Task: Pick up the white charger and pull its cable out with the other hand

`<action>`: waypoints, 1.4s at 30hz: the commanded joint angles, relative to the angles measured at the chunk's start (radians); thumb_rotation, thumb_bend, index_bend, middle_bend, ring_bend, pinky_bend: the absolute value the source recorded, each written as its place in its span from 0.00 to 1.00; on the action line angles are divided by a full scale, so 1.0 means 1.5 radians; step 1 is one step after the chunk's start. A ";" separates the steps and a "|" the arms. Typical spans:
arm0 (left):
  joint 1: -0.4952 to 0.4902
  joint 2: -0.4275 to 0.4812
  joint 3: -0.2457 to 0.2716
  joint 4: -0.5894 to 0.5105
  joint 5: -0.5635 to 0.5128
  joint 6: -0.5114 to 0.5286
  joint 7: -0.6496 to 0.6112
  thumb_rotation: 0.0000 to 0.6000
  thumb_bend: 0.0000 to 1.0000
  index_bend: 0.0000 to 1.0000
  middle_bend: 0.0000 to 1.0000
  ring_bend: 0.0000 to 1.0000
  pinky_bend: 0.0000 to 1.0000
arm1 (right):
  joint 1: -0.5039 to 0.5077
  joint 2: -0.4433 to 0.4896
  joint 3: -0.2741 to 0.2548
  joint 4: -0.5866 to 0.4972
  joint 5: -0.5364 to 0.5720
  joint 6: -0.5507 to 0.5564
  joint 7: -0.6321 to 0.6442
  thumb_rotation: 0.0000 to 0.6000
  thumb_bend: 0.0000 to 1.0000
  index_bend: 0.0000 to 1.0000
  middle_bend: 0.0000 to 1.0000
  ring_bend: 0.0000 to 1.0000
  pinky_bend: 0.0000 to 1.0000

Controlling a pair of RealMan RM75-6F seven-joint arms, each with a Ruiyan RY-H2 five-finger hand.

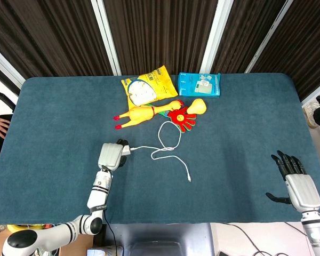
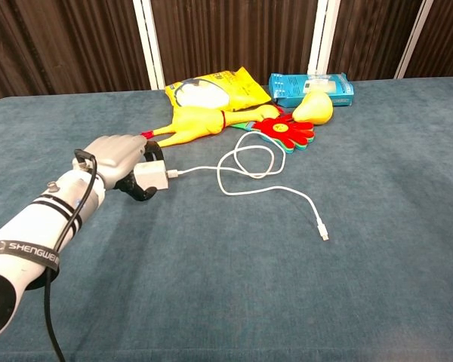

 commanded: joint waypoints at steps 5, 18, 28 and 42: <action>-0.010 -0.015 -0.003 0.035 0.006 -0.008 -0.021 1.00 0.38 0.45 0.46 1.00 1.00 | -0.003 0.003 0.002 -0.001 0.002 0.005 0.005 1.00 0.16 0.00 0.00 0.00 0.00; 0.011 0.005 0.015 -0.005 0.054 0.020 -0.107 1.00 0.55 0.70 0.75 1.00 1.00 | 0.002 -0.007 0.002 0.004 -0.001 -0.001 -0.010 1.00 0.16 0.00 0.00 0.00 0.00; 0.080 0.175 0.067 -0.292 0.076 0.036 -0.093 1.00 0.60 0.71 0.77 1.00 1.00 | 0.039 -0.045 0.003 0.010 -0.046 -0.024 0.018 1.00 0.16 0.06 0.00 0.00 0.00; 0.121 0.267 0.083 -0.418 0.092 0.084 -0.090 1.00 0.60 0.72 0.78 1.00 1.00 | 0.168 -0.195 0.106 -0.072 -0.057 -0.070 -0.186 1.00 0.21 0.36 0.00 0.00 0.00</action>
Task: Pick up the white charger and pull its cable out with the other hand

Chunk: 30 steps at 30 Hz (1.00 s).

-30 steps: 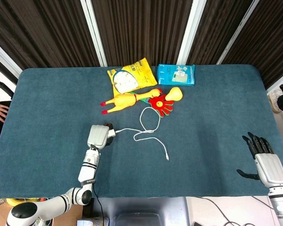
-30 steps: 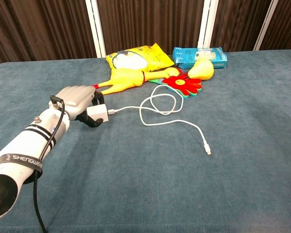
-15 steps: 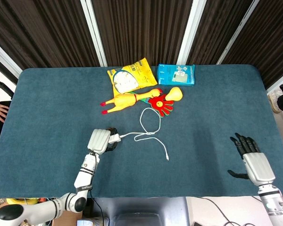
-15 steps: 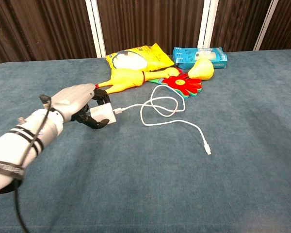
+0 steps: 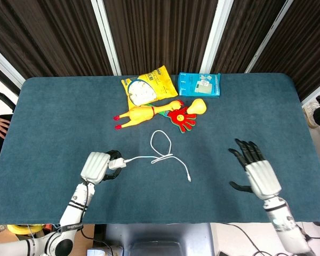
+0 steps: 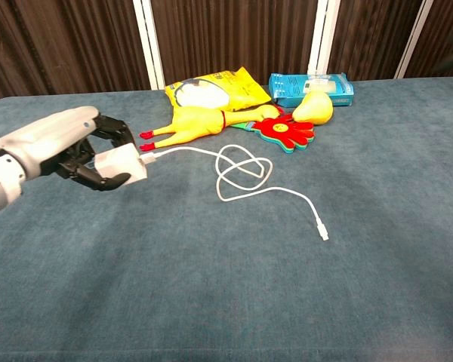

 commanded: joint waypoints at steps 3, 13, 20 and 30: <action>0.011 0.017 0.008 -0.020 0.012 0.014 -0.002 1.00 0.60 0.72 0.78 1.00 1.00 | 0.115 -0.127 0.076 -0.012 0.060 -0.099 -0.093 1.00 0.25 0.40 0.00 0.00 0.00; 0.017 0.027 0.010 -0.061 0.027 0.033 0.013 1.00 0.61 0.72 0.78 1.00 1.00 | 0.230 -0.293 0.135 0.081 0.173 -0.182 -0.118 1.00 0.34 0.53 0.04 0.00 0.00; 0.014 0.016 0.013 -0.071 0.030 0.035 0.036 1.00 0.61 0.72 0.78 1.00 1.00 | 0.272 -0.344 0.140 0.110 0.191 -0.194 -0.107 1.00 0.38 0.55 0.04 0.00 0.00; 0.013 0.009 0.012 -0.073 0.032 0.040 0.051 1.00 0.61 0.72 0.78 1.00 1.00 | 0.309 -0.382 0.143 0.117 0.221 -0.207 -0.113 1.00 0.44 0.58 0.07 0.00 0.00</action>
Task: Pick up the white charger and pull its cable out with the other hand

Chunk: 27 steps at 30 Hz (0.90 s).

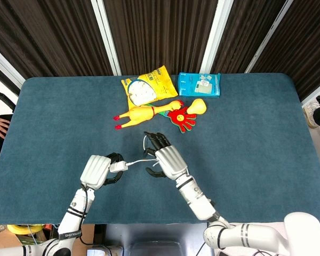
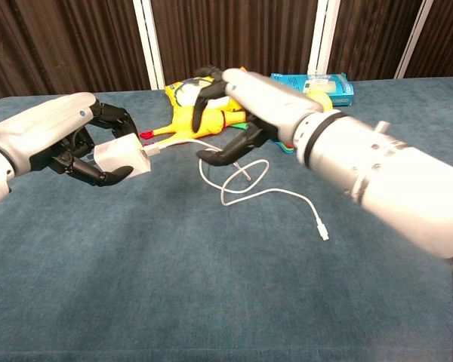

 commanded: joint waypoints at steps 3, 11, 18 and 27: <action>0.000 -0.001 0.001 0.001 0.001 0.001 0.004 1.00 0.61 0.72 0.78 1.00 1.00 | 0.017 -0.021 0.002 0.009 0.011 0.006 -0.008 1.00 0.44 0.59 0.07 0.00 0.00; 0.001 -0.005 0.004 0.006 0.012 0.005 0.007 1.00 0.61 0.72 0.78 1.00 1.00 | 0.036 -0.043 0.003 0.028 0.023 0.016 -0.025 1.00 0.44 0.60 0.08 0.00 0.00; 0.000 -0.004 0.006 0.005 0.020 0.005 0.010 1.00 0.62 0.72 0.79 1.00 1.00 | 0.054 -0.060 0.003 0.050 0.031 0.013 -0.027 1.00 0.46 0.61 0.09 0.00 0.00; 0.002 -0.005 0.005 0.003 0.031 0.012 0.011 1.00 0.62 0.72 0.79 1.00 1.00 | 0.068 -0.082 0.003 0.069 0.032 0.024 -0.025 1.00 0.47 0.61 0.10 0.00 0.00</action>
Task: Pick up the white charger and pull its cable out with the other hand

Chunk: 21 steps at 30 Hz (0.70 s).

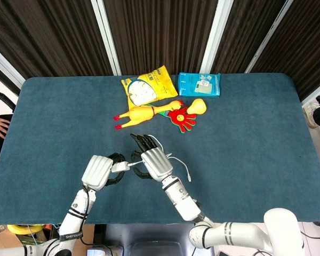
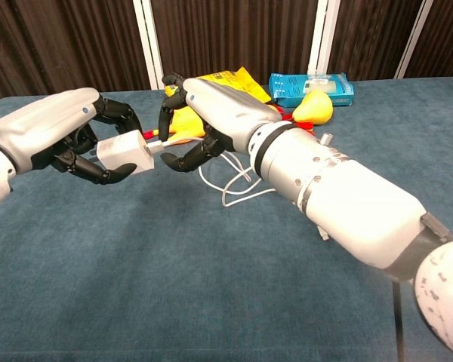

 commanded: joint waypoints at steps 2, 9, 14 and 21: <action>0.001 0.000 0.001 0.003 0.004 0.003 0.003 1.00 0.62 0.72 0.79 1.00 1.00 | 0.007 -0.008 0.001 0.007 0.001 0.002 -0.001 1.00 0.47 0.61 0.10 0.00 0.00; 0.004 -0.005 0.005 0.014 0.016 0.009 0.007 1.00 0.62 0.72 0.79 1.00 1.00 | 0.014 -0.025 -0.002 0.029 -0.011 0.016 0.007 1.00 0.48 0.63 0.12 0.00 0.00; 0.005 -0.004 0.005 0.015 0.017 0.008 0.005 1.00 0.62 0.72 0.79 1.00 1.00 | 0.018 -0.030 -0.002 0.035 -0.011 0.016 0.014 1.00 0.49 0.64 0.12 0.00 0.00; 0.006 -0.001 0.004 0.014 0.018 0.006 0.004 1.00 0.62 0.72 0.79 1.00 1.00 | 0.022 -0.038 -0.001 0.042 -0.014 0.022 0.017 1.00 0.52 0.67 0.14 0.00 0.00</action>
